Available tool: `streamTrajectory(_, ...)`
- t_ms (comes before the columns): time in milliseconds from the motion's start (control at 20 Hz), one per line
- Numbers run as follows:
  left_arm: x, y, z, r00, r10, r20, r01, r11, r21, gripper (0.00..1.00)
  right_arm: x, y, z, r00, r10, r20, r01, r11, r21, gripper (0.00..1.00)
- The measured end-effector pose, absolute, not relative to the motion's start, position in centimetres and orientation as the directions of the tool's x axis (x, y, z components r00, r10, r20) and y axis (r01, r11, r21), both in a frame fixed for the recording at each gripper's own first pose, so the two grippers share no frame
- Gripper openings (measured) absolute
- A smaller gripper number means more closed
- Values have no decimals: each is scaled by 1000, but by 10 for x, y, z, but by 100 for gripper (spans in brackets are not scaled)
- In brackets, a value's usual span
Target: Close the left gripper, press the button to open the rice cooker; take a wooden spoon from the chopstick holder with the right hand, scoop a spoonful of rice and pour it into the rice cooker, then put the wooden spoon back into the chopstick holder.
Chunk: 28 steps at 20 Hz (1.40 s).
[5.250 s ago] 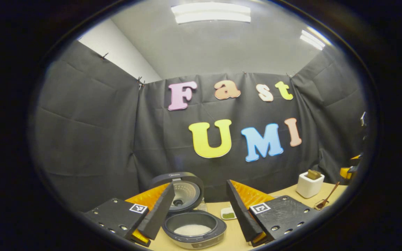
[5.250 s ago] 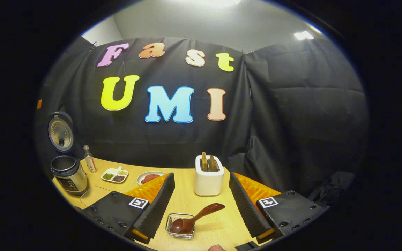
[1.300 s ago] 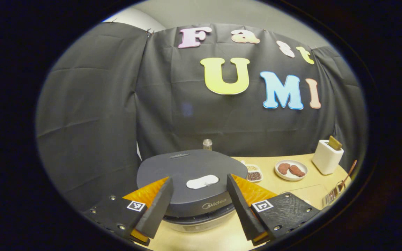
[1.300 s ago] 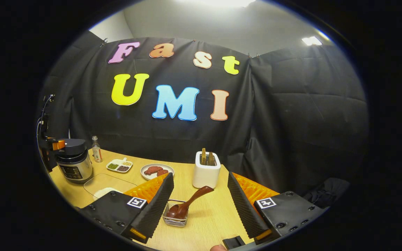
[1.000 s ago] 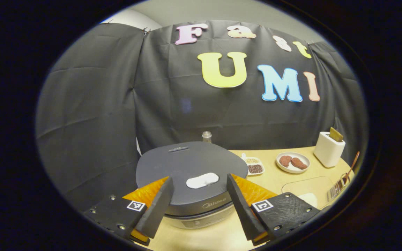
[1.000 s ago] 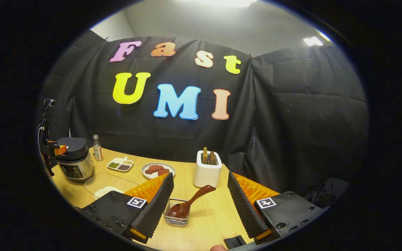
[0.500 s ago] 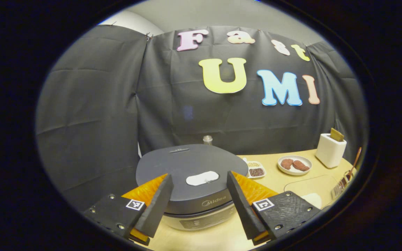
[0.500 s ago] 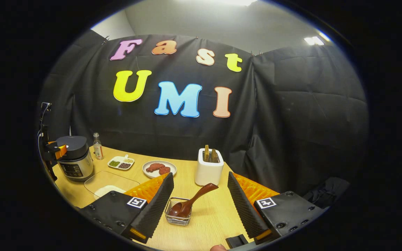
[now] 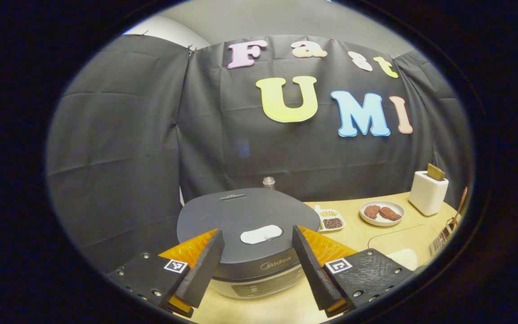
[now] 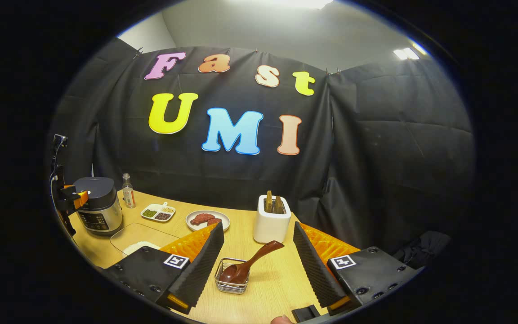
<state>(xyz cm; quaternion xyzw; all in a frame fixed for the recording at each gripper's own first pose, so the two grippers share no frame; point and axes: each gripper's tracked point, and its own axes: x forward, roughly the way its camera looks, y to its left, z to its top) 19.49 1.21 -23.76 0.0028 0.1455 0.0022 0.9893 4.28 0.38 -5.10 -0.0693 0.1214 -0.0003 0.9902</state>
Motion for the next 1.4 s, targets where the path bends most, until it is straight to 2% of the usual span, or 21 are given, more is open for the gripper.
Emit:
streamTrajectory(100,195,8,-216,965,0,-262,4,1000,15,88,43,1,-45,975,-11,-224,-18,992,-126,97)
streamTrajectory(200,191,2,-189,972,-10,-234,14,1000,14,92,43,0,-38,978,6,-207,-29,994,-109,98)
streamTrajectory(250,186,-4,-174,977,-17,-214,20,1000,9,88,43,0,-35,980,19,-199,-39,994,-100,97)
streamTrajectory(300,182,-10,-158,981,-24,-195,25,1000,4,89,43,0,-31,981,33,-191,-51,995,-91,98)
streamTrajectory(400,163,-20,-126,985,-33,-167,35,999,5,91,41,-1,-24,983,66,-170,-80,994,-76,98)
streamTrajectory(450,152,-24,-111,988,-35,-151,36,999,4,88,39,-1,-20,984,84,-159,-96,993,-69,97)
streamTrajectory(600,113,-27,-68,994,-24,-111,24,1000,-1,88,34,2,-11,979,152,-136,-159,986,-43,98)
streamTrajectory(650,99,-26,-57,995,-14,-99,14,1000,0,91,32,4,-9,976,174,-133,-180,983,-36,98)
streamTrajectory(750,72,-26,-38,997,-9,-80,9,1000,-2,88,27,4,-3,973,198,-123,-203,979,-27,98)
streamTrajectory(1000,23,-24,-7,998,-40,-48,40,999,9,91,13,14,14,972,222,-78,-224,975,-5,98)
streamTrajectory(1050,18,-23,-5,998,-45,-44,46,999,10,88,8,16,15,972,223,-74,-223,975,2,98)
streamTrajectory(1300,-10,-13,-4,998,-60,-29,60,998,8,88,-15,27,20,977,205,-65,-204,979,14,98)
streamTrajectory(1350,-16,-12,-3,997,-69,-26,69,998,8,91,-18,29,22,977,203,-59,-203,979,15,97)
streamTrajectory(1400,-19,-9,-2,997,-74,-24,75,997,14,88,-21,28,23,980,194,-53,-193,981,12,98)
